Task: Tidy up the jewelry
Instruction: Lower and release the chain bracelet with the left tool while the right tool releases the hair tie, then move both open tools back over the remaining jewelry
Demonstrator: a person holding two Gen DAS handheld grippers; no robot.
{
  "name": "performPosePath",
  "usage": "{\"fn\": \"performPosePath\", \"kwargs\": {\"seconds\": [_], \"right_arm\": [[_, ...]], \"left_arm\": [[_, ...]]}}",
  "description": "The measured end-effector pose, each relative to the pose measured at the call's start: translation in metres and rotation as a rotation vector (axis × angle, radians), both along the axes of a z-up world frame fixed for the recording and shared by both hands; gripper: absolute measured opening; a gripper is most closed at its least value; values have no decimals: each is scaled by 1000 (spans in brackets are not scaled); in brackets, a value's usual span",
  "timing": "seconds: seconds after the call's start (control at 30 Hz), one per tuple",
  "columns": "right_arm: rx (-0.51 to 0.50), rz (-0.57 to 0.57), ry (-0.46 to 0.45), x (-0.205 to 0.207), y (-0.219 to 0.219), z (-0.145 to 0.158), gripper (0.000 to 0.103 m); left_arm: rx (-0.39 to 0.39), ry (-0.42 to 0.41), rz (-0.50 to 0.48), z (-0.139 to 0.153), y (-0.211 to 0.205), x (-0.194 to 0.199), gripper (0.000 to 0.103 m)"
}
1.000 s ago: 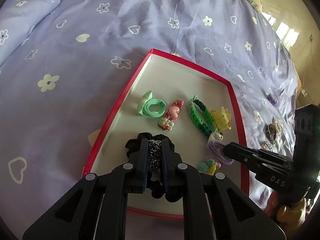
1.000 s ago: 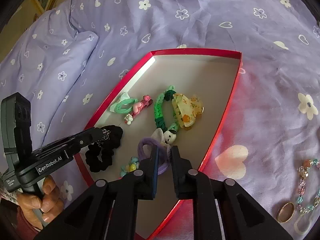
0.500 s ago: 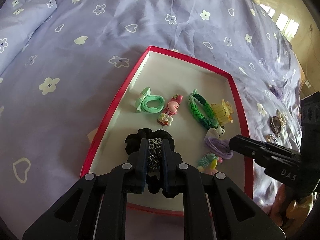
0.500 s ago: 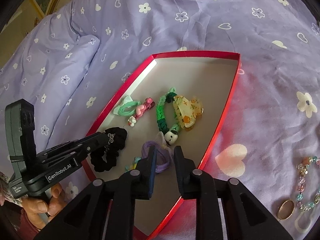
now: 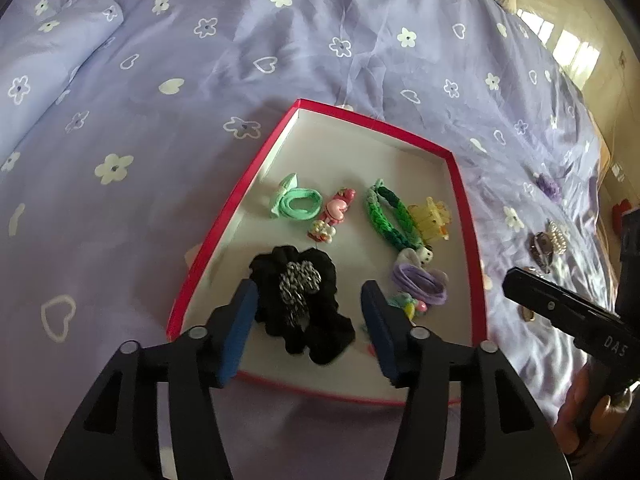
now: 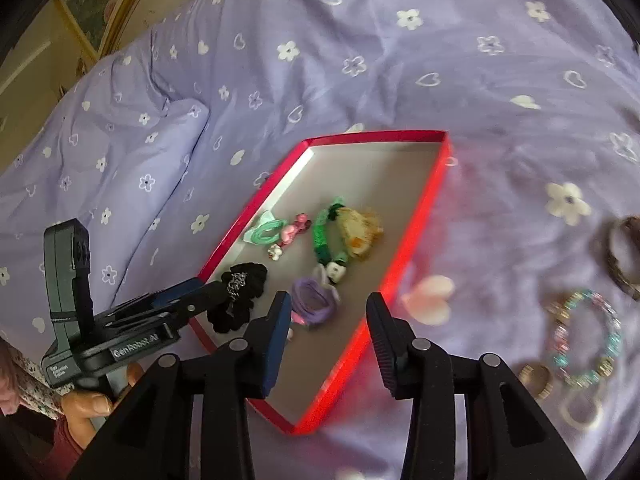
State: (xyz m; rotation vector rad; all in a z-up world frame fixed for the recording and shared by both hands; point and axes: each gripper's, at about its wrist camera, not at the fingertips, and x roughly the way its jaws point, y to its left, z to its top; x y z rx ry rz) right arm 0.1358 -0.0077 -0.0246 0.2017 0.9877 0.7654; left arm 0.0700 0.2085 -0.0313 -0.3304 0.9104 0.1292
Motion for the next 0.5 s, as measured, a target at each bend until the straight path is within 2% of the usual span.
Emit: {"fn": "performPosePath", "kwargs": {"seconds": [0.27,0.5], "right_arm": [[7,-90,-3,-15,-58,3,44],[2,-179,-2,-27,-109,2,46]], "left_arm": [[-6,-14,-11,12,-22,-18,63],[-10,-28,-74,23,-55,-21,65]]}}
